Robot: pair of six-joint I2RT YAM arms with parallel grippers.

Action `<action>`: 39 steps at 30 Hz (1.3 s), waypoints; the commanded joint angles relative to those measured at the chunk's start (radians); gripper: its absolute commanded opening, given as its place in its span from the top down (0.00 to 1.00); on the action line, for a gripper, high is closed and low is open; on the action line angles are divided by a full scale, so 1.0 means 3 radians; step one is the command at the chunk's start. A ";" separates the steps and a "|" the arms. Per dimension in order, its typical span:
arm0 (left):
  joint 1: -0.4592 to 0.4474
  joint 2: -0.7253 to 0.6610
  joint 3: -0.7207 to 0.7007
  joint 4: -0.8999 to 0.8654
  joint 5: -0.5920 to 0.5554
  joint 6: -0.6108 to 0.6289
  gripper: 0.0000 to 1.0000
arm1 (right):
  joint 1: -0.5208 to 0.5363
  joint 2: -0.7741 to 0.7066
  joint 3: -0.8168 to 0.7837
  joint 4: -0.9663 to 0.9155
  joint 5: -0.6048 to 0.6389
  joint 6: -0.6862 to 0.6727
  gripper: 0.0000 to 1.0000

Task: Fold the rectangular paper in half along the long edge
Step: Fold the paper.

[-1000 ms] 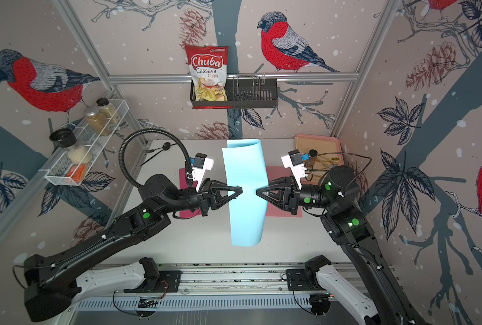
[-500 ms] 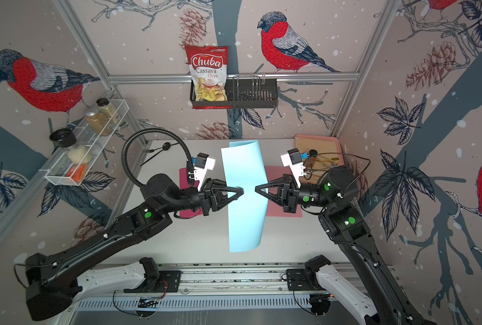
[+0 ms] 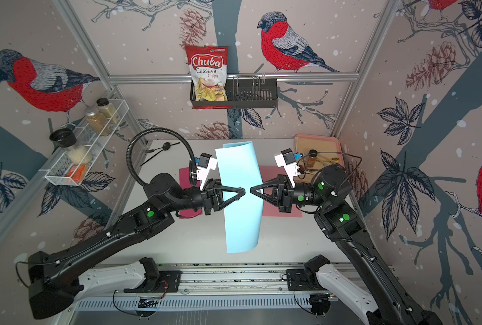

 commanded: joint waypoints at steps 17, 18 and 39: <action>-0.0002 -0.0020 -0.0036 0.0336 0.0167 0.0011 1.00 | 0.0009 -0.0069 0.0113 -0.0045 0.0258 -0.0168 0.69; -0.0002 -0.0021 -0.0036 0.0350 0.0173 0.0011 1.00 | 0.0007 -0.0076 0.0110 -0.0032 0.0257 -0.0153 0.73; -0.0007 0.0008 -0.0133 0.0614 0.0275 -0.0070 1.00 | -0.0108 -0.0054 0.0258 0.0206 0.0416 -0.0054 0.94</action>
